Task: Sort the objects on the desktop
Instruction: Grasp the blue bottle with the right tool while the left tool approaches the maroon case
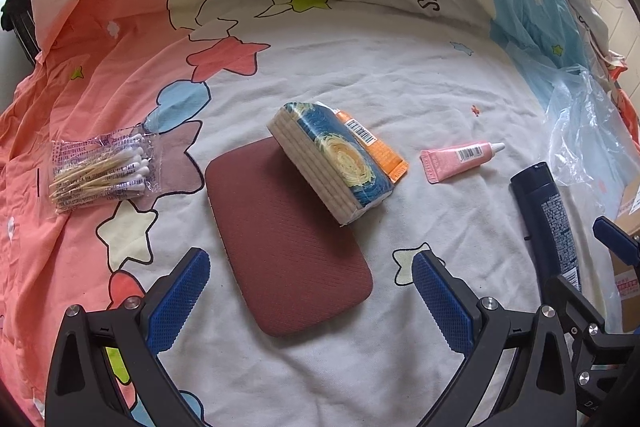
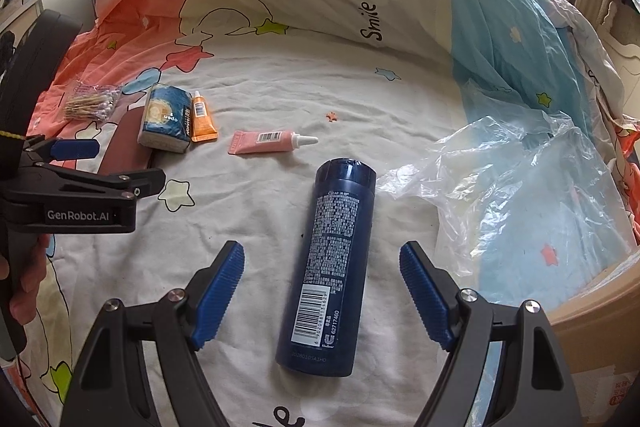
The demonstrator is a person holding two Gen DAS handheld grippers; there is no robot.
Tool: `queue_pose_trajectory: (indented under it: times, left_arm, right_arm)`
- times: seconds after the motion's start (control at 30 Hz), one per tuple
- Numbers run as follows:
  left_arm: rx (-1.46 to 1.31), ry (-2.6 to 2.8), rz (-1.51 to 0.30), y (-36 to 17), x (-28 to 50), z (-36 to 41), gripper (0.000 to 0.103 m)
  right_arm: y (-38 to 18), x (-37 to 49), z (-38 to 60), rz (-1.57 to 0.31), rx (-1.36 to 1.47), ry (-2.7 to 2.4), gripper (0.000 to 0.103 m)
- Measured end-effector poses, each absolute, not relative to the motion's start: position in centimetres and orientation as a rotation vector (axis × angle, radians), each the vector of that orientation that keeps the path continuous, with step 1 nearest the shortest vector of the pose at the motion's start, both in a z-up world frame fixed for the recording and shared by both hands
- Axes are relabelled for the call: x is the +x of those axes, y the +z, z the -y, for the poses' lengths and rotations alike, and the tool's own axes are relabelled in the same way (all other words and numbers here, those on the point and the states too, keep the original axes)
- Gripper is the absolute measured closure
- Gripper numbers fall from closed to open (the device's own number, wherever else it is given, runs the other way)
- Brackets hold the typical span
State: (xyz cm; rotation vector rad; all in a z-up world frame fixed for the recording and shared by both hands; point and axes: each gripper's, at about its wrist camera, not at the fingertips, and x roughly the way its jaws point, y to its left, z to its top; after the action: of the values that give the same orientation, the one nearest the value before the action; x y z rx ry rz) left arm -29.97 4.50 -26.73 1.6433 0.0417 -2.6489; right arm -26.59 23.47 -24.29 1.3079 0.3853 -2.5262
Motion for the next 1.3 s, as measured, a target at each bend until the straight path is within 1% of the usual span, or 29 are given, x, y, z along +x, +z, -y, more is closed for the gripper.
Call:
queue_pose_trajectory:
  times: [0.2, 0.3, 0.4, 0.43, 0.5, 0.57, 0.63, 0.7, 0.77, 1.1, 1.13, 1.3]
  left_arm:
    - [1.666, -2.616, -0.089, -27.8, -30.4, -3.7, 0.0]
    - [1.653, -2.623, -0.075, -27.8, -30.4, -3.8, 0.008]
    - [1.652, -2.644, -0.076, -27.4, -30.3, -3.6, 0.025]
    - [1.652, -2.651, -0.077, -27.2, -30.3, -3.5, 0.027]
    - [1.675, -2.659, -0.092, -27.2, -30.2, -3.1, 0.028]
    - [1.699, -2.663, -0.115, -27.1, -30.0, -2.9, 0.028]
    - [1.716, -2.668, -0.112, -27.0, -29.8, -3.0, 0.028]
    - [1.729, -2.678, -0.106, -26.9, -29.5, -3.2, 0.028]
    - [1.738, -2.691, -0.102, -26.7, -29.2, -3.4, 0.028]
    - [1.754, -2.75, -0.076, -24.6, -27.4, -4.2, 0.029]
    - [1.75, -2.751, -0.072, -24.3, -27.1, -4.3, 0.032]
    - [1.784, -2.753, -0.085, -23.2, -25.9, -4.3, 0.037]
  right_arm:
    - [-25.0, -27.0, -23.2, -0.387, 1.314, -2.52, 0.026]
    - [-25.5, -27.0, -23.2, -0.384, 1.324, -2.518, 0.026]
    - [-26.0, -27.0, -23.0, -0.375, 1.34, -2.495, 0.026]
    - [-26.2, -27.0, -23.0, -0.365, 1.346, -2.49, 0.026]
    - [-26.4, -27.1, -23.1, -0.339, 1.363, -2.486, 0.034]
    - [-26.5, -27.2, -23.5, -0.317, 1.386, -2.5, 0.055]
    - [-26.6, -27.4, -24.1, -0.266, 1.41, -2.501, 0.065]
    - [-26.6, -27.6, -24.5, -0.218, 1.429, -2.489, 0.065]
    - [-26.4, -27.5, -24.4, -0.212, 1.435, -2.478, 0.065]
    - [-23.4, -24.9, -23.1, -0.265, 1.373, -2.487, 0.065]
    - [-23.0, -24.7, -23.1, -0.263, 1.368, -2.491, 0.065]
    - [-21.1, -23.3, -22.7, -0.263, 1.35, -2.504, 0.065]
